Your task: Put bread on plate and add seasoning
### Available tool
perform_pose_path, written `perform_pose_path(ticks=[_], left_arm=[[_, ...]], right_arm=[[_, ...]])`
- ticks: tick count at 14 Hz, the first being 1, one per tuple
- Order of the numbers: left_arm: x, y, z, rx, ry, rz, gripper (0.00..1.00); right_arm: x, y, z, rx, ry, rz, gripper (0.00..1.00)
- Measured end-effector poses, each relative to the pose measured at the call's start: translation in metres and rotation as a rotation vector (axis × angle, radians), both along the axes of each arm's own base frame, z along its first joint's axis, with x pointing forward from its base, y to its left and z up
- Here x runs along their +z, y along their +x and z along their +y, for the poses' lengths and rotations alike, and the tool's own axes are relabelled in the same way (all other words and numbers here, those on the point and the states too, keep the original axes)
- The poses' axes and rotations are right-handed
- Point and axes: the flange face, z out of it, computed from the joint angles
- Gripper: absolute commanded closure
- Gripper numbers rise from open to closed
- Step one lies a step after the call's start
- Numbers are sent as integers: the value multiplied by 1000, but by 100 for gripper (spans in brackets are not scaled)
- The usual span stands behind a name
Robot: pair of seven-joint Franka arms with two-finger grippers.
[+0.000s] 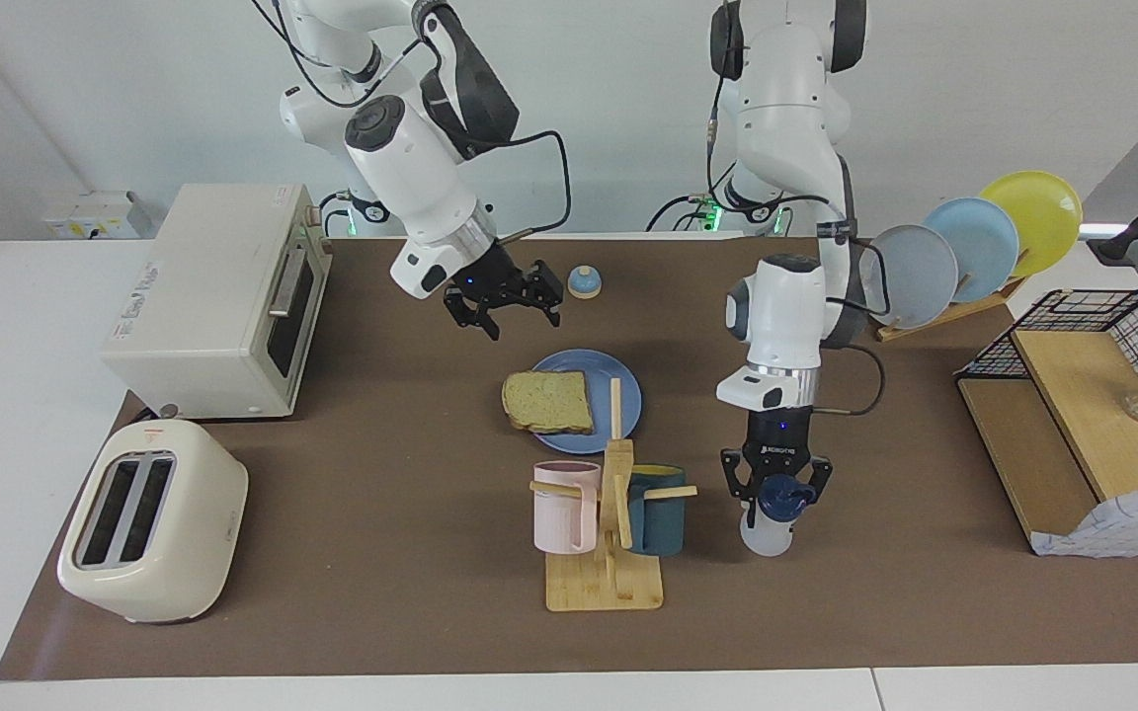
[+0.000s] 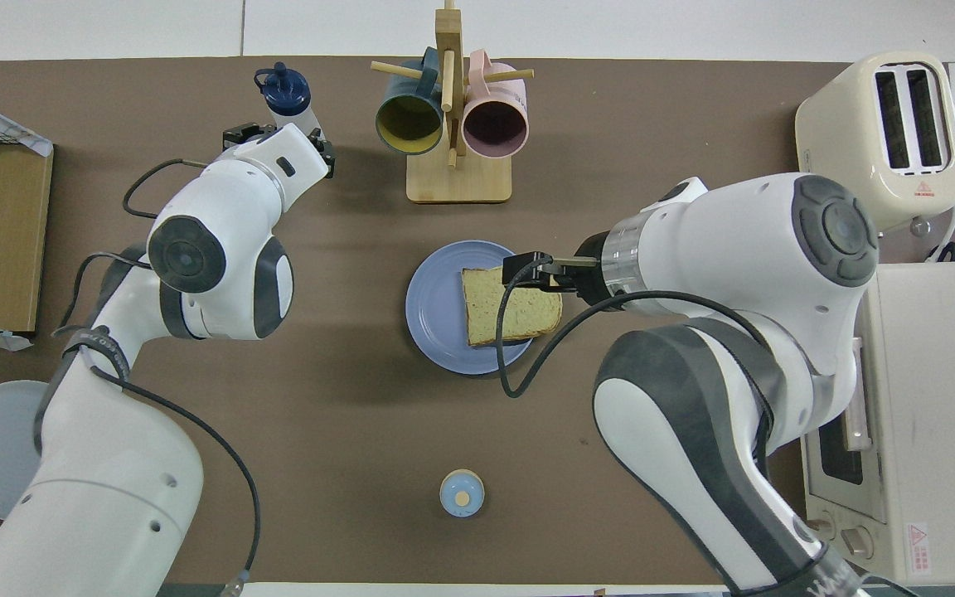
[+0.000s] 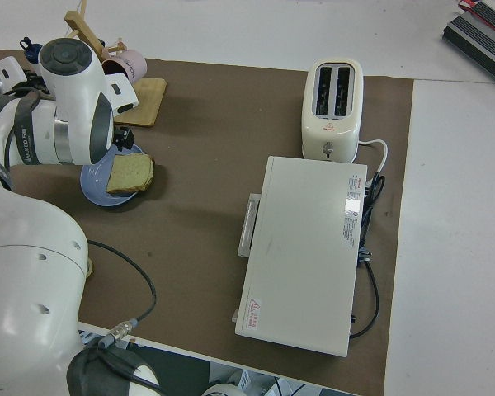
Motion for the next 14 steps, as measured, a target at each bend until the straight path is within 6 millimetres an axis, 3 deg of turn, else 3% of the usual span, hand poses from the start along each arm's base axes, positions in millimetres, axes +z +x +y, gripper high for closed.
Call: perform_pose_path(ticks=[2,4,8,10,12,14], left_arm=[[45,-21,7,-181,42,139,100],[76,-50,18,-368,64,248,100],[91,-109,19,-727,96,379,100],[92,-135,11,-863,107,424,100],[101,-161,-3,-973,147,467,100],[111,-178,-15,-1026,165,477,100]], right_arm=[[21,1,-1,-2,9,25,0],[38,-1,8,-42,55,48,0],[57,-7,29,-144,179,126,0],[66,-12,38,-173,220,155,12],[73,-23,57,-170,230,173,36],[75,-35,75,-148,229,181,45]])
